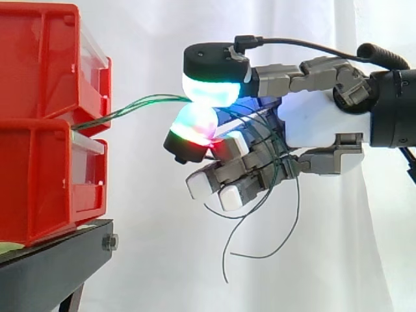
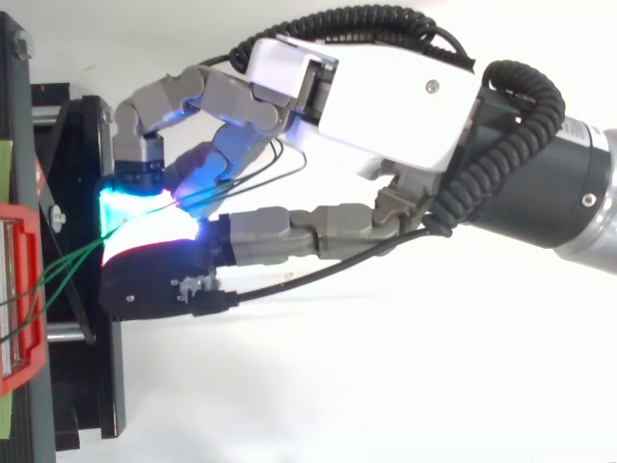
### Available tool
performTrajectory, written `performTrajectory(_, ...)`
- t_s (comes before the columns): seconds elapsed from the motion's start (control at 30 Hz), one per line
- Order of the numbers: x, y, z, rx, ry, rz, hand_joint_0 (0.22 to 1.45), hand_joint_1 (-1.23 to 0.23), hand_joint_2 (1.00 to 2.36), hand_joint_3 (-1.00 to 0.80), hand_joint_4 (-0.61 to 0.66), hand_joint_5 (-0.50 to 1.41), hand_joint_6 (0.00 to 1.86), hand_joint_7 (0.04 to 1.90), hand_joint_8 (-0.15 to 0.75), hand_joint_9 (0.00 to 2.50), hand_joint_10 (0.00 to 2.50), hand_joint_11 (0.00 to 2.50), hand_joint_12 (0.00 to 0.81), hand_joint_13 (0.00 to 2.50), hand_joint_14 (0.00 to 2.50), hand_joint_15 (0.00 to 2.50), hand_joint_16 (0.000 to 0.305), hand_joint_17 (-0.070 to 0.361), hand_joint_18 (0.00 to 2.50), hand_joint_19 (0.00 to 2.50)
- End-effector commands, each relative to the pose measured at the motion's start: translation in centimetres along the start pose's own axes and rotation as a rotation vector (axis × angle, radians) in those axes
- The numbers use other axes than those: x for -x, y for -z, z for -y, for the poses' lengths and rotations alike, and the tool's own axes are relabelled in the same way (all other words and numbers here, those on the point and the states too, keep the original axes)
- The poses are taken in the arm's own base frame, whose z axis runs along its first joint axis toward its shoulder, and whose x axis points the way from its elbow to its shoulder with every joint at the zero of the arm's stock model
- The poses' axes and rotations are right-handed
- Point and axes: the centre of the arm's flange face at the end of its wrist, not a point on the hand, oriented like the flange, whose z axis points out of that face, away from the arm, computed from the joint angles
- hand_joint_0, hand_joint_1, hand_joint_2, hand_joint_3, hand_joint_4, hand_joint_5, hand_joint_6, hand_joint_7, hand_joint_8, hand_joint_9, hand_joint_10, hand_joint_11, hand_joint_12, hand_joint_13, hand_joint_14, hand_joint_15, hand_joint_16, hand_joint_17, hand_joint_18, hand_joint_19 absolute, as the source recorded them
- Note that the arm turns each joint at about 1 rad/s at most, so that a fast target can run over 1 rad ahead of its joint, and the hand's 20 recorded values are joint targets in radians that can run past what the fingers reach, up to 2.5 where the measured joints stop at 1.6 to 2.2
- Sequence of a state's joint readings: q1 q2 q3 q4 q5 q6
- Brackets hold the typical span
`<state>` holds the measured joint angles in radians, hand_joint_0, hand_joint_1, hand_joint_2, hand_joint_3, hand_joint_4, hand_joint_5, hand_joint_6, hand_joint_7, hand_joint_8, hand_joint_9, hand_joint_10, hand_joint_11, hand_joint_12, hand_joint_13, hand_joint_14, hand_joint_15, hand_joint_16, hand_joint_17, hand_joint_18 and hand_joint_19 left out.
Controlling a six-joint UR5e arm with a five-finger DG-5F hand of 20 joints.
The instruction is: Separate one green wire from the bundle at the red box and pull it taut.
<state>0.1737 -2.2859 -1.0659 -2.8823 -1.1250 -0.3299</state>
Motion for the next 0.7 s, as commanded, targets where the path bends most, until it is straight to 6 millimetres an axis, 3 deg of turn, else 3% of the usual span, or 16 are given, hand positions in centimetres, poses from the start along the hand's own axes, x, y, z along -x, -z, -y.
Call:
performTrajectory(0.0, -0.55, 0.23, -0.12, -0.006, -0.025, -0.004, 0.60, -0.74, 1.02, -0.13, 0.15, -0.18, 0.89, 1.15, 0.383, 1.14, 0.02, 1.13, 0.368, 0.98, 0.02, 0.53, 0.049, 0.111, 0.93, 0.40)
performTrajectory(0.17, -0.68, 0.27, -0.15, -0.006, -0.032, -0.007, 0.61, -0.80, 1.01, -0.30, 0.20, -0.18, 0.90, 1.13, 0.371, 1.13, 0.02, 1.14, 0.369, 0.98, 0.02, 0.52, 0.049, 0.109, 0.92, 0.39)
performTrajectory(0.2, -0.72, 0.25, -0.04, -0.008, -0.031, -0.008, 0.61, -0.78, 1.01, -0.42, 0.22, -0.18, 0.90, 1.13, 0.374, 1.13, 0.02, 1.13, 0.367, 0.97, 0.02, 0.52, 0.049, 0.109, 0.92, 0.40)
performTrajectory(0.3, -0.70, 0.22, -0.20, -0.002, -0.034, -0.008, 0.56, -0.68, 1.00, -0.50, 0.22, -0.17, 0.90, 1.11, 0.382, 1.14, 0.02, 1.11, 0.374, 0.98, 0.02, 0.51, 0.050, 0.112, 0.93, 0.40)
performTrajectory(0.43, -0.74, 0.20, -0.10, -0.002, -0.034, -0.008, 0.54, -0.52, 1.00, -0.50, 0.23, -0.17, 0.89, 1.11, 0.384, 1.16, 0.02, 1.08, 0.378, 0.98, 0.02, 0.51, 0.051, 0.116, 0.94, 0.41)
performTrajectory(0.67, -0.74, 0.22, -0.07, -0.005, -0.042, -0.009, 0.59, -0.59, 1.02, -0.30, 0.21, -0.17, 0.88, 1.15, 0.378, 1.16, 0.02, 1.09, 0.376, 0.97, 0.02, 0.51, 0.050, 0.112, 0.93, 0.43)
